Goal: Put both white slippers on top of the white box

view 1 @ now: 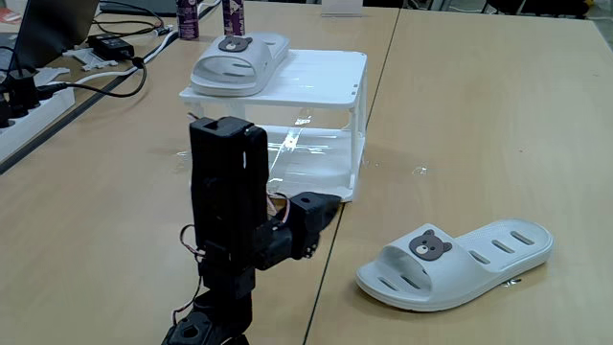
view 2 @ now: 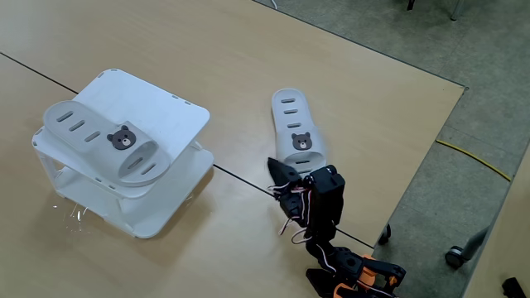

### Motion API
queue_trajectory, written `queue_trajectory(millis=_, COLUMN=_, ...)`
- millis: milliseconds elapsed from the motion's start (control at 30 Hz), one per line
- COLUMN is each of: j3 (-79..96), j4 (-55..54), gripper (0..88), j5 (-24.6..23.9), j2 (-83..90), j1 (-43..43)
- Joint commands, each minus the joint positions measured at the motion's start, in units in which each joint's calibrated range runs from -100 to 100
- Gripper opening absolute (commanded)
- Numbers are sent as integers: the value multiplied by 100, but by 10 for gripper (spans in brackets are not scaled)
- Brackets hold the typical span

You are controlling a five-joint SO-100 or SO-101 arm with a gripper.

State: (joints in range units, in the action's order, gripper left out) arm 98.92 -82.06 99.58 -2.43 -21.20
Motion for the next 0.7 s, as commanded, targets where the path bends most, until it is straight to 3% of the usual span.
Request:
queue_trajectory(millis=0, j3=27, j4=-457, gripper=8, j5=42, j2=-350, j1=-734)
queue_trajectory(millis=267, j3=-253, j4=-1052, gripper=8, j5=42, j2=-1503, j1=-1425)
queue_trajectory(millis=667, j3=-442, j4=-1052, gripper=10, j5=42, j2=-2075, j1=-1515)
